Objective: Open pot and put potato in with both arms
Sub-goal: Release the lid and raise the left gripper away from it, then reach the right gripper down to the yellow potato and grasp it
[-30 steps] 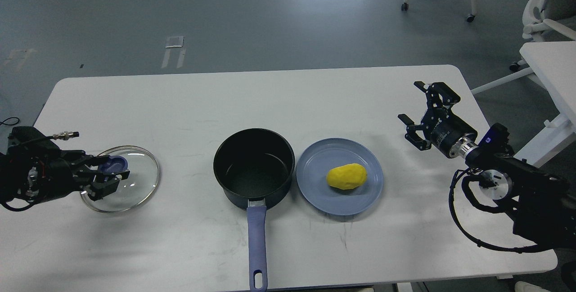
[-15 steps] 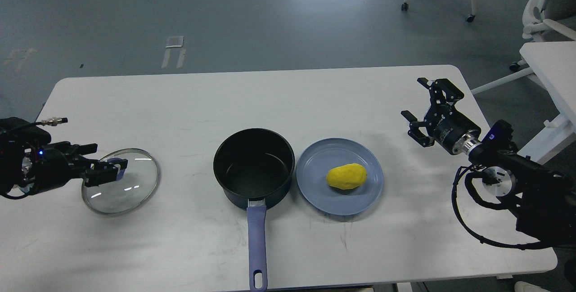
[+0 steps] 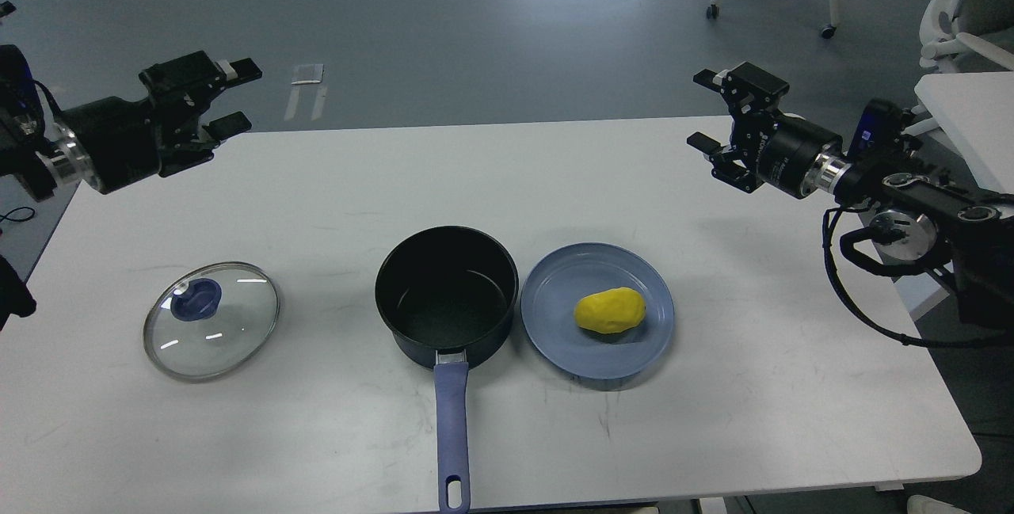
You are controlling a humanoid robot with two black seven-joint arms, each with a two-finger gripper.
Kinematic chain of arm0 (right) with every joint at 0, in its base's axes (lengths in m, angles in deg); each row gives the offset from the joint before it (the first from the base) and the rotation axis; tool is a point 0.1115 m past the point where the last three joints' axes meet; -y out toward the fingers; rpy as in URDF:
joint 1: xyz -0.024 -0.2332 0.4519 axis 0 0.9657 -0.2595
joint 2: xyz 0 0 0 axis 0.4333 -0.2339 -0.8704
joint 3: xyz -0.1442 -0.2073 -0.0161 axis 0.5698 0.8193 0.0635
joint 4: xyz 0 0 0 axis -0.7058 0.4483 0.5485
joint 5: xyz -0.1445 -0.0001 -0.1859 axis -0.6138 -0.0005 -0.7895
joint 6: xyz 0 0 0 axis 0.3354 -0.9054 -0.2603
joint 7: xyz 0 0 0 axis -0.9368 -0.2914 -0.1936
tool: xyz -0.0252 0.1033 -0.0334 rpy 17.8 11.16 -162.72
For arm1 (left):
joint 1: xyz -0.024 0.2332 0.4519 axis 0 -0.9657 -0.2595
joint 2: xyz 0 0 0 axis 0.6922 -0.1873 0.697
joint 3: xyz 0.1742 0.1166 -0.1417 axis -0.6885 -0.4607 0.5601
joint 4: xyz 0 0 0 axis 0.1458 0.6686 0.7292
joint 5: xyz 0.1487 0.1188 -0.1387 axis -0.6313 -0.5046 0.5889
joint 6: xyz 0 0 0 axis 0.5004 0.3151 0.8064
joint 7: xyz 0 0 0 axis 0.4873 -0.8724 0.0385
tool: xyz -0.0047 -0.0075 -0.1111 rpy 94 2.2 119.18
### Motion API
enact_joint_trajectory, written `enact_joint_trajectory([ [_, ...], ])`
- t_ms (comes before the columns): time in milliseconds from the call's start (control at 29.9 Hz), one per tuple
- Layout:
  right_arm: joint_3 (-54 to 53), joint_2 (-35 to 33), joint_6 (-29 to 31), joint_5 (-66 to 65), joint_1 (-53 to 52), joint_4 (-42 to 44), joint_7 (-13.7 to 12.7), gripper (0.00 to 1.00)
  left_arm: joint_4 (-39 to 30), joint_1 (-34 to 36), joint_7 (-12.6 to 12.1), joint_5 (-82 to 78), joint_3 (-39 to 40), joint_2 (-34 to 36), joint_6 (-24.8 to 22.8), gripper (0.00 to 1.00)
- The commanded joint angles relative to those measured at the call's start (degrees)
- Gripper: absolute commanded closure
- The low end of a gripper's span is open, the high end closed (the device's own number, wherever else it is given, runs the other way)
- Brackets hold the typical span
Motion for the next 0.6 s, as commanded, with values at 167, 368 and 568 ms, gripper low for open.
enact_joint_trajectory([
  [167,11.5,-2.7,0.0,-17.7,-11.9,-8.9,0.0,0.01,6.9,-7.3,0.0,17.6,2.7,-7.0,-1.2,0.02],
  [368,18.8,-3.1,0.0,-38.6,-21.1,-16.3,0.0,0.01,9.5,-8.9,0.0,17.5,5.4,-8.7,-1.2,0.02],
  [568,23.5,3.1,0.0,-52.2,-24.8,-19.1,0.0,0.01,9.4,-8.9,0.0,17.2,5.4,-8.7,-1.2,0.02],
])
